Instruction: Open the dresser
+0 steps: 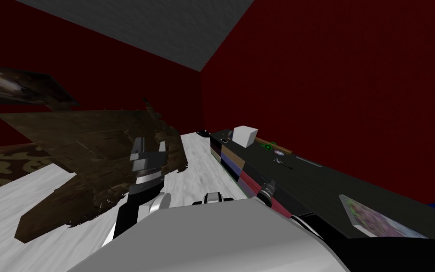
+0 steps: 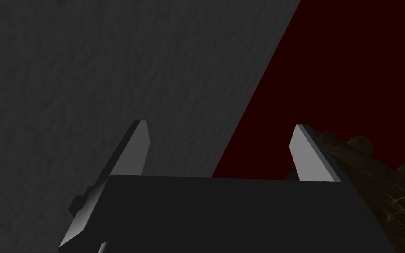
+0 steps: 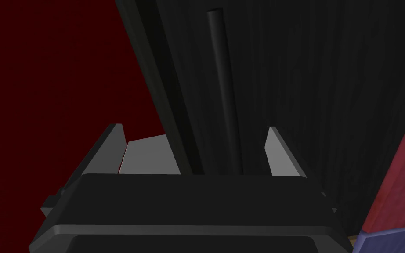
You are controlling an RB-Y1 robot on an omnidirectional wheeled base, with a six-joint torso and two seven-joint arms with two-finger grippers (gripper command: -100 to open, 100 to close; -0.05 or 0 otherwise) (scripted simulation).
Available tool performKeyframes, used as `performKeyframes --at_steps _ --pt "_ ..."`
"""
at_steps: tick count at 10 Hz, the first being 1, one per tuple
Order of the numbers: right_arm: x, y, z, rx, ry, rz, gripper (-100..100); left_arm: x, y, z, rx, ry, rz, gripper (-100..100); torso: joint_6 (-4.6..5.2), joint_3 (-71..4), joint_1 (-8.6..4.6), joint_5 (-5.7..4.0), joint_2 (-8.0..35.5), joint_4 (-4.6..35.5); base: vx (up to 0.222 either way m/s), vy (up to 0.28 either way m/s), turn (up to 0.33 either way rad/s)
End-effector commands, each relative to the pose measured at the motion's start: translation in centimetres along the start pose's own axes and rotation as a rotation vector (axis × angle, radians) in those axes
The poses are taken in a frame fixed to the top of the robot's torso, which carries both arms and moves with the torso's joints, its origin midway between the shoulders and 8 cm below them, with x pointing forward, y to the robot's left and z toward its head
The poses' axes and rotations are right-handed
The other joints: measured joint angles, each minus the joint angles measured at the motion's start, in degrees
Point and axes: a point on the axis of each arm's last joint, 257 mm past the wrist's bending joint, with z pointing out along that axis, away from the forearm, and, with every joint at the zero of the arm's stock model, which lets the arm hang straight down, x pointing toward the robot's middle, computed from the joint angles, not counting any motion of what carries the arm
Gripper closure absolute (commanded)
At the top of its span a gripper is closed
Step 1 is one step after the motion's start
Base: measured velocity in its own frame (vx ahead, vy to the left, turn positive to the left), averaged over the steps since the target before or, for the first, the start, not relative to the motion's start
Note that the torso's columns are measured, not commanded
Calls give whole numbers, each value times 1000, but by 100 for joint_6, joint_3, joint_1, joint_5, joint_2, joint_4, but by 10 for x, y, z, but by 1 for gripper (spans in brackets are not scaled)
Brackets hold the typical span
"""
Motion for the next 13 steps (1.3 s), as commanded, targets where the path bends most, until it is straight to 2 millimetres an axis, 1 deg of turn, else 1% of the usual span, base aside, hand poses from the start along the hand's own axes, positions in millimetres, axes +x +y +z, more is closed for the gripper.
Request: performKeyframes --at_steps 1,4,6,7,8,9,10,13 --pt "0 0 0 -1 0 1 100 0 0 0 0 0 0 0 1 1 -2 -4 4 -1 4 -8 1" --pt "-7 0 3 -4 -5 3 100 0 0 0 0 0 -1 0 1 17 18 5 30 8 -86 135 -18" --pt "-11 -1 6 -5 -9 5 100 0 0 0 0 0 -1 0 1 9 -16 -6 16 4 -133 184 -22" --pt "-10 -1 5 -4 -8 5 100 0 0 0 0 0 -1 0 1 1 -23 -9 2 0 -57 88 -11" --pt "-8 0 4 -3 -7 3 -100 0 0 0 0 0 0 0 1 -13 -56 -16 -22 -6 34 -60 14" --pt "-7 0 4 -3 -7 2 -100 0 0 0 0 0 0 0 2 -26 -89 -26 -42 -12 57 -144 17" --pt "-5 0 3 -2 -6 1 -100 0 0 0 0 0 0 0 2 -21 -85 -27 -32 -11 61 -169 14" --pt "-3 -1 2 -1 -5 0 -100 0 0 0 0 0 0 0 1 -2 -7 -3 0 -2 91 -117 14"
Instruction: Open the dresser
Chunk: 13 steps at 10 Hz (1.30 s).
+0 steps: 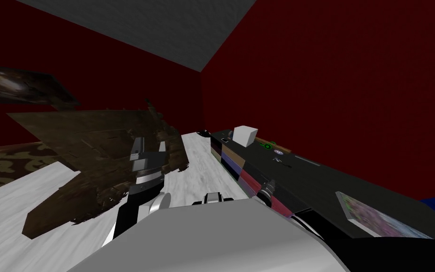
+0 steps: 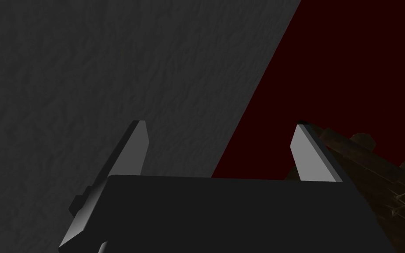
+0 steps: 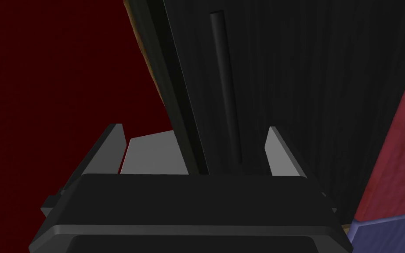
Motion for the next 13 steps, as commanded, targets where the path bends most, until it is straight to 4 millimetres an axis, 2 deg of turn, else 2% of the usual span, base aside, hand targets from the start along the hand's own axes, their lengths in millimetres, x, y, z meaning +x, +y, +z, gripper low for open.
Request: performKeyframes --at_steps 1,2,3,6,9,10,13 --pt "2 0 2 -4 5 4 -100 0 0 0 0 0 0 0 0 14 19 4 23 6 52 -112 18" --pt "1 0 1 -2 3 2 -100 0 0 0 0 0 0 0 0 13 -13 -1 18 7 32 -71 13" --pt "1 0 1 -2 3 3 100 0 0 0 0 0 0 0 0 10 -7 -5 16 4 5 -9 3" --pt "-5 -1 6 -5 -2 3 100 0 0 0 0 0 -1 0 12 28 103 80 73 45 -78 140 -14" --pt "-10 -3 9 -5 -6 3 100 0 0 0 0 0 -1 0 9 14 43 75 50 47 -94 122 -9" --pt "-6 5 2 -28 -5 0 100 0 0 0 0 0 -1 0 14 15 57 70 55 41 -53 74 8" --pt "-15 2 3 -18 -16 6 100 0 0 0 0 0 -1 0 19 21 69 74 64 42 -93 127 -26"
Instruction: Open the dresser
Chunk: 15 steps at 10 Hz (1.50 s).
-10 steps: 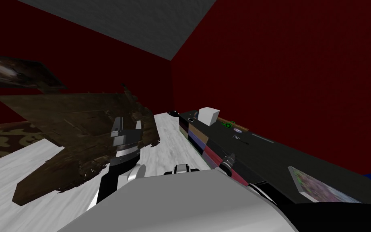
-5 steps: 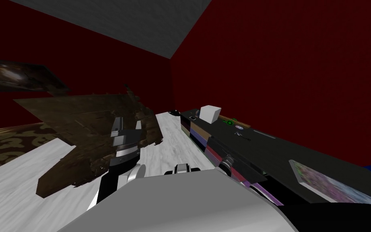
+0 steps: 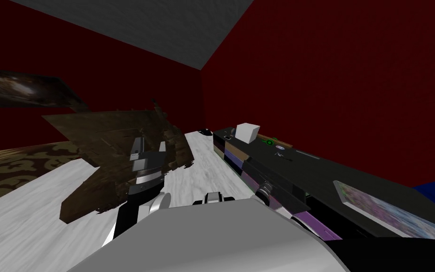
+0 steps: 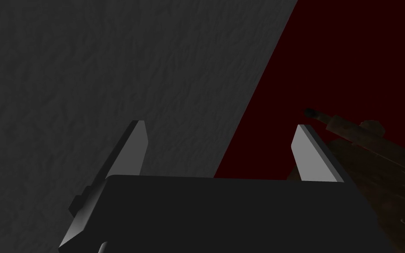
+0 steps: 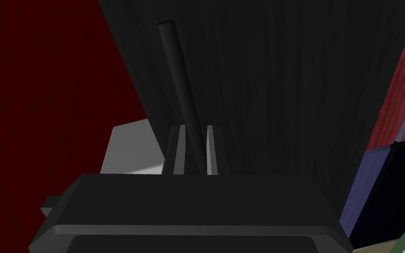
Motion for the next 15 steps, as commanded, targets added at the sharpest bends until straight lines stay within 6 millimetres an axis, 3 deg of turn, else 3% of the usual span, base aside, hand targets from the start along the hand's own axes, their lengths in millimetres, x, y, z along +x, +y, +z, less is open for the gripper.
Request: performKeyframes --at_steps 1,4,8,9,12,15 --pt "-6 -13 7 38 -8 7 100 0 0 0 0 0 0 0 1 3 6 3 4 2 -121 160 -47" --pt "-11 -3 0 12 -13 3 100 0 0 0 0 0 0 0 -3 -15 -44 -10 -29 -3 -58 94 -10" --pt "-19 -11 2 37 -24 6 100 0 0 0 0 0 0 0 -5 4 -6 1 5 8 -100 147 -31" --pt "-23 -7 15 3 -21 0 -100 0 0 0 0 0 0 0 -3 3 -9 1 3 7 -78 103 -13" --pt "-29 -15 32 -2 -20 1 -100 0 0 0 0 0 0 0 -15 -28 -111 -81 -75 -42 -54 43 6" --pt "-35 -24 49 -7 -20 4 -100 0 0 0 0 0 0 0 -13 -16 -70 -62 -50 -31 -42 33 -5"
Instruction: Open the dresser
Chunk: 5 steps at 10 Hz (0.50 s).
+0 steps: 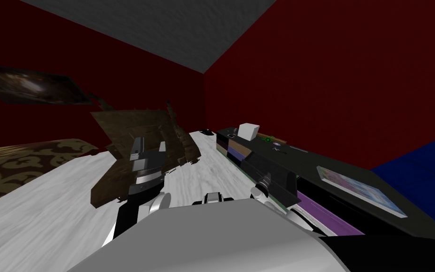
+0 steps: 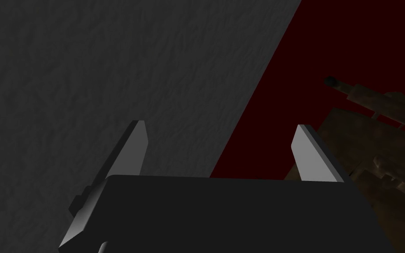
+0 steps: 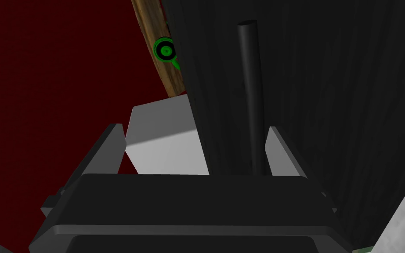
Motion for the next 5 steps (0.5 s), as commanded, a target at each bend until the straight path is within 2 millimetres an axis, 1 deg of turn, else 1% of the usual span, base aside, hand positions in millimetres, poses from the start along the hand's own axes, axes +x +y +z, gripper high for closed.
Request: performKeyframes --at_steps 1,3,4,5 --pt "-11 -15 27 -5 -1 4 -100 0 0 0 0 0 0 0 -1 6 9 4 9 4 -81 76 -2" --pt "-11 -15 27 -5 -1 4 -100 0 0 0 0 0 0 0 1 9 24 23 19 16 -40 44 1" --pt "-18 -25 43 -9 -4 9 -100 0 0 0 0 0 0 0 1 5 22 30 16 21 -48 45 -12" --pt "-11 -13 30 -22 1 4 -100 0 0 0 0 0 0 0 -5 11 40 41 27 30 -24 22 1"
